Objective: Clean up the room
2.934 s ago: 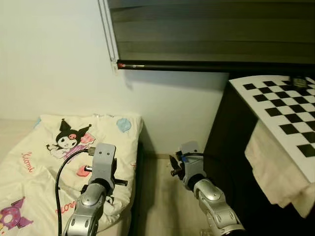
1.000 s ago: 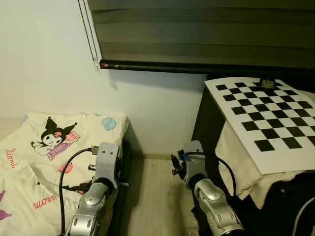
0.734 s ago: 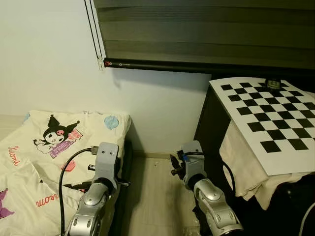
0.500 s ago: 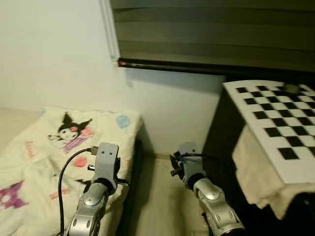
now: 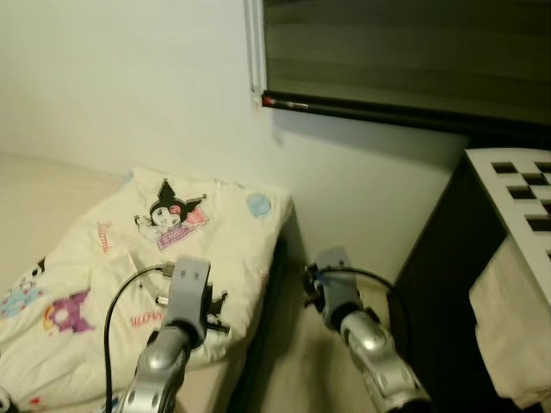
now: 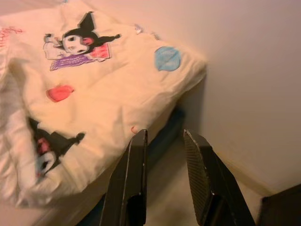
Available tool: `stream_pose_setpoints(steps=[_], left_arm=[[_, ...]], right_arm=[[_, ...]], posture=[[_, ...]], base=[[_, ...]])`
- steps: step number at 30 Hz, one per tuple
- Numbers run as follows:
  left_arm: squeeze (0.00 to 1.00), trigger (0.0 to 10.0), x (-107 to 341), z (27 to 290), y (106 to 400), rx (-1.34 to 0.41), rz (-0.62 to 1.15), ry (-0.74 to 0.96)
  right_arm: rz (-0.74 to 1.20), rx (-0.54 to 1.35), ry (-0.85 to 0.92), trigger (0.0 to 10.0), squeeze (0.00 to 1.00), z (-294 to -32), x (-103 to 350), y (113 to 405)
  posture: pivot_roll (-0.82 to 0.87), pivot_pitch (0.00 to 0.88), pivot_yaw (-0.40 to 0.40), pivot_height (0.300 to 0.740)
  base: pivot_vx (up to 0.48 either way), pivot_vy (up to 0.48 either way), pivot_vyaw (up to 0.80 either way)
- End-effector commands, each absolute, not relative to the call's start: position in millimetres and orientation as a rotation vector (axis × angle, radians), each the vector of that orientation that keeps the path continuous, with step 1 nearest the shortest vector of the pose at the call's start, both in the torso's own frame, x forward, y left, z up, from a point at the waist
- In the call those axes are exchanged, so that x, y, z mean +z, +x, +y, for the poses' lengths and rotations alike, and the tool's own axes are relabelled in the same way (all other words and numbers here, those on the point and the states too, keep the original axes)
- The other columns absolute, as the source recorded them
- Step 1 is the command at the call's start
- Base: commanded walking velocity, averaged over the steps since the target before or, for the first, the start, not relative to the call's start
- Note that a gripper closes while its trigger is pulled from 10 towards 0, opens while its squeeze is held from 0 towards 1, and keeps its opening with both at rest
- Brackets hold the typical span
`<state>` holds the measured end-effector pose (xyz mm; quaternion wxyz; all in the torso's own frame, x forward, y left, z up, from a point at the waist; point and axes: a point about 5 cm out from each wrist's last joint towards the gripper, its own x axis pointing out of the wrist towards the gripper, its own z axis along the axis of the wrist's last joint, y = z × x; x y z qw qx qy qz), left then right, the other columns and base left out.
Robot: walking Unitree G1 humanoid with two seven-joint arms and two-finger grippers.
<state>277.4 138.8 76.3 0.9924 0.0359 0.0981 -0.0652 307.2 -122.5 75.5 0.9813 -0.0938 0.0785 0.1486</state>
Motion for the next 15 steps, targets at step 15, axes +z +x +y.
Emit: stream_pose_setpoints(steps=[15], left_arm=[[0.00, 10.0, 73.2, 140.8, 278.1, -0.132, 0.210, 0.093]], right_arm=[[0.179, 0.284, -0.137, 10.0, 0.00, -120.5, 69.5, 306.2]], posture=[[-0.05, 0.097, 0.035, 0.740]], base=[[0.000, 0.000, 0.32]])
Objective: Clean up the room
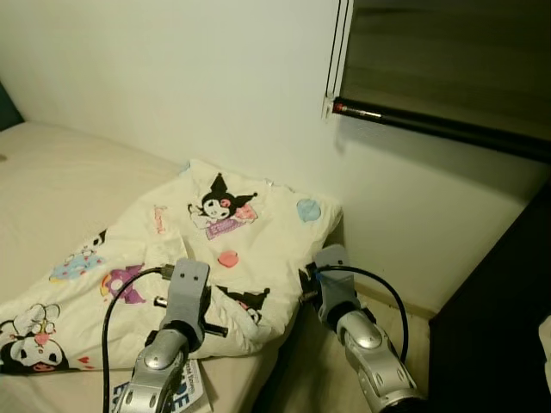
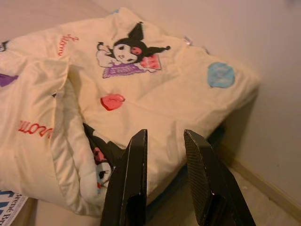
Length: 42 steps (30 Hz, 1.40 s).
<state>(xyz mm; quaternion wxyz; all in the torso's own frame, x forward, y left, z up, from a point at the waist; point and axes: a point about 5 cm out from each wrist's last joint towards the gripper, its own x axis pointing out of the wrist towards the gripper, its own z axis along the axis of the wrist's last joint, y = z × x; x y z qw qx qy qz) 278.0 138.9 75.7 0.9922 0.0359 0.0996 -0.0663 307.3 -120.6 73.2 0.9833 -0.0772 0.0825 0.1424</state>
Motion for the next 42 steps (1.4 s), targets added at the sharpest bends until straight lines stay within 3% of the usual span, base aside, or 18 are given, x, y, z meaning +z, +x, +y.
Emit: stream_pose_setpoints(steps=[1, 13, 35, 42], left_arm=[[0.00, 10.0, 73.2, 140.8, 278.1, -0.132, 0.210, 0.093], [0.00, 10.0, 74.4, 136.9, 278.7, -0.140, 0.207, 0.103], [0.00, 10.0, 71.1, 145.5, 277.1, -0.063, 0.226, 0.079], [0.00, 10.0, 70.6, 146.4, 277.0, -0.063, 0.227, 0.080]], right_arm=[[0.179, 0.284, -0.137, 10.0, 0.00, -120.5, 69.5, 306.2], [0.180, 0.293, -0.123, 10.0, 0.00, -118.4, 68.7, 305.4], [0.187, 0.382, -0.177, 10.0, 0.00, -107.1, 69.1, 305.6], [0.194, 0.396, -0.202, 10.0, 0.00, -105.1, 67.6, 304.8]], posture=[[-0.05, 0.097, 0.035, 0.740], [-0.05, 0.098, 0.035, 0.740], [-0.05, 0.101, 0.023, 0.740], [-0.05, 0.103, 0.026, 0.740]], base=[[0.000, 0.000, 0.00], [0.000, -0.344, 0.00], [0.000, 0.000, 0.00], [0.000, 0.000, 0.80]])
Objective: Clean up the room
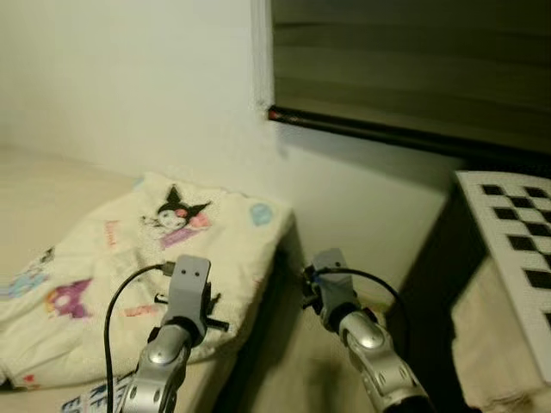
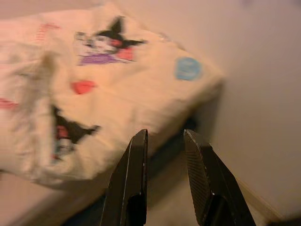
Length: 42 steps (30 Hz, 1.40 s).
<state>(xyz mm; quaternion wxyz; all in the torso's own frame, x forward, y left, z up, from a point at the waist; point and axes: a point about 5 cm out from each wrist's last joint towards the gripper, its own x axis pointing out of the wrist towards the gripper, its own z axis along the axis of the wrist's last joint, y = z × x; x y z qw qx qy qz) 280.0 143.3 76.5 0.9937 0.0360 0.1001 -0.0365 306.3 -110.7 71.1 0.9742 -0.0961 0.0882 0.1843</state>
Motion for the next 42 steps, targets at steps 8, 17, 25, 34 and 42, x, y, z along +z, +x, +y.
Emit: stream_pose_setpoints(steps=[8, 17, 25, 34, 42], left_arm=[[0.00, 10.0, 70.8, 145.1, 276.7, -0.076, 0.232, 0.076], [0.00, 10.0, 71.7, 141.6, 276.1, -0.101, 0.227, 0.067], [0.00, 10.0, 72.1, 140.4, 276.1, -0.113, 0.225, 0.069], [0.00, 10.0, 71.8, 138.0, 275.0, -0.134, 0.225, 0.086], [0.00, 10.0, 71.5, 136.8, 275.8, -0.130, 0.228, 0.080]], right_arm=[[0.192, 0.390, -0.208, 10.0, 0.00, -107.2, 67.5, 305.1], [0.193, 0.382, -0.199, 10.0, 0.00, -109.0, 66.7, 303.2], [0.191, 0.349, -0.149, 10.0, 0.00, -112.2, 66.0, 302.7], [0.192, 0.350, -0.145, 10.0, 0.00, -111.7, 65.8, 302.4], [0.193, 0.348, -0.141, 10.0, 0.00, -111.6, 65.7, 302.4]], posture=[[-0.04, 0.104, 0.028, 0.740], [-0.05, 0.100, 0.041, 0.740], [-0.05, 0.099, 0.043, 0.740], [-0.05, 0.087, 0.043, 0.740], [-0.05, 0.086, 0.045, 0.740]], base=[[0.000, 0.000, 0.80], [0.000, 0.000, 0.80], [0.000, 0.000, 0.47], [0.000, 0.000, 0.00], [0.000, -0.336, 0.00]])
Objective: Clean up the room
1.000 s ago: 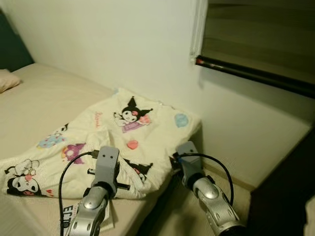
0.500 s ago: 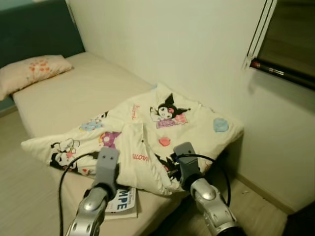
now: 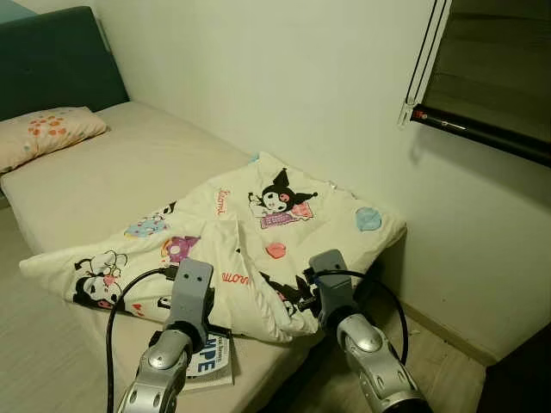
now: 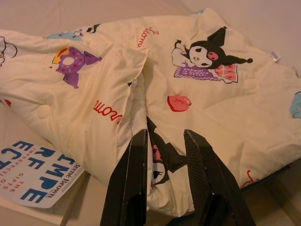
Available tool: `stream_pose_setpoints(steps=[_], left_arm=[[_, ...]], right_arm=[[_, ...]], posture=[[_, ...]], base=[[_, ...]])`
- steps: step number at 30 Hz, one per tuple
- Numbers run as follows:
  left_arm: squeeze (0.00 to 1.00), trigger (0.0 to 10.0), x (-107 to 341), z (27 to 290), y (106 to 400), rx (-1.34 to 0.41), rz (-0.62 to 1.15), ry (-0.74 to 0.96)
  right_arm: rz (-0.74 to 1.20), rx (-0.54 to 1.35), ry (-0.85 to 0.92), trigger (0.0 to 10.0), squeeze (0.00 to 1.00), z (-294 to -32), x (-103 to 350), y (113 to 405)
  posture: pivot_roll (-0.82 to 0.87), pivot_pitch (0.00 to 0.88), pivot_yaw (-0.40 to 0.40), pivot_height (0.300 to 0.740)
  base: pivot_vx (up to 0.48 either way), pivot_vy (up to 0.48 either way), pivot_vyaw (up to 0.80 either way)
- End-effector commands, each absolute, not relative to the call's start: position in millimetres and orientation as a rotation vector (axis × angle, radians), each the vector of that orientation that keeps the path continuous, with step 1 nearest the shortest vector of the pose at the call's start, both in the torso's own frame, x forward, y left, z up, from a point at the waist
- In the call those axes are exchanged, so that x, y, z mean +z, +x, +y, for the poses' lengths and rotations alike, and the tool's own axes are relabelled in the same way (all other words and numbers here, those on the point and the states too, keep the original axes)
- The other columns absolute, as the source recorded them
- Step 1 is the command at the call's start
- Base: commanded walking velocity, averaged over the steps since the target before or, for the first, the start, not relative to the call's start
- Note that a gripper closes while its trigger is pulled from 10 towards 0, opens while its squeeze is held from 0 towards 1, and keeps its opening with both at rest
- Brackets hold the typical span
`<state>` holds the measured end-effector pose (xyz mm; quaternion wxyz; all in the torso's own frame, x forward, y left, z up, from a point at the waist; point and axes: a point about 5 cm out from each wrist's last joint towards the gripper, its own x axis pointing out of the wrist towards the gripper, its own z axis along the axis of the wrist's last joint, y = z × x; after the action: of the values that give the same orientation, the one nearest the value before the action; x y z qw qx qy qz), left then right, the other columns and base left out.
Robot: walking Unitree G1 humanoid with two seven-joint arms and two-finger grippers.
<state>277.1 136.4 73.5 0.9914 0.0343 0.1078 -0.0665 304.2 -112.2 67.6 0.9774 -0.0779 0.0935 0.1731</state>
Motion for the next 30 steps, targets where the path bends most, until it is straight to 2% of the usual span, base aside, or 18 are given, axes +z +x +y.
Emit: stream_pose_setpoints(steps=[1, 4, 23, 27, 30], left_arm=[[0.00, 10.0, 71.5, 137.1, 275.9, -0.124, 0.227, 0.075], [0.00, 10.0, 71.4, 137.3, 276.0, -0.120, 0.227, 0.071], [0.00, 10.0, 69.1, 144.4, 272.8, -0.072, 0.240, 0.053], [0.00, 10.0, 70.3, 145.5, 273.1, -0.066, 0.229, 0.067], [0.00, 10.0, 70.1, 145.3, 273.0, -0.065, 0.230, 0.065]], right_arm=[[0.194, 0.348, -0.141, 10.0, 0.00, -111.7, 65.7, 302.5], [0.194, 0.347, -0.141, 10.0, 0.00, -111.8, 65.6, 302.5], [0.199, 0.374, -0.139, 10.0, 0.00, -107.1, 66.8, 304.5], [0.191, 0.423, -0.192, 10.0, 0.00, -101.4, 66.6, 303.5], [0.184, 0.445, -0.220, 10.0, 0.00, -99.4, 66.9, 302.7]], posture=[[-0.05, 0.086, 0.045, 0.740], [-0.05, 0.086, 0.045, 0.740], [-0.04, 0.099, 0.030, 0.740], [-0.04, 0.102, 0.031, 0.740], [-0.04, 0.102, 0.030, 0.740]], base=[[0.000, -0.311, 0.00], [0.000, -0.311, 0.00], [0.000, 0.000, 0.00], [0.000, 0.000, 0.00], [0.000, 0.000, 0.80]])
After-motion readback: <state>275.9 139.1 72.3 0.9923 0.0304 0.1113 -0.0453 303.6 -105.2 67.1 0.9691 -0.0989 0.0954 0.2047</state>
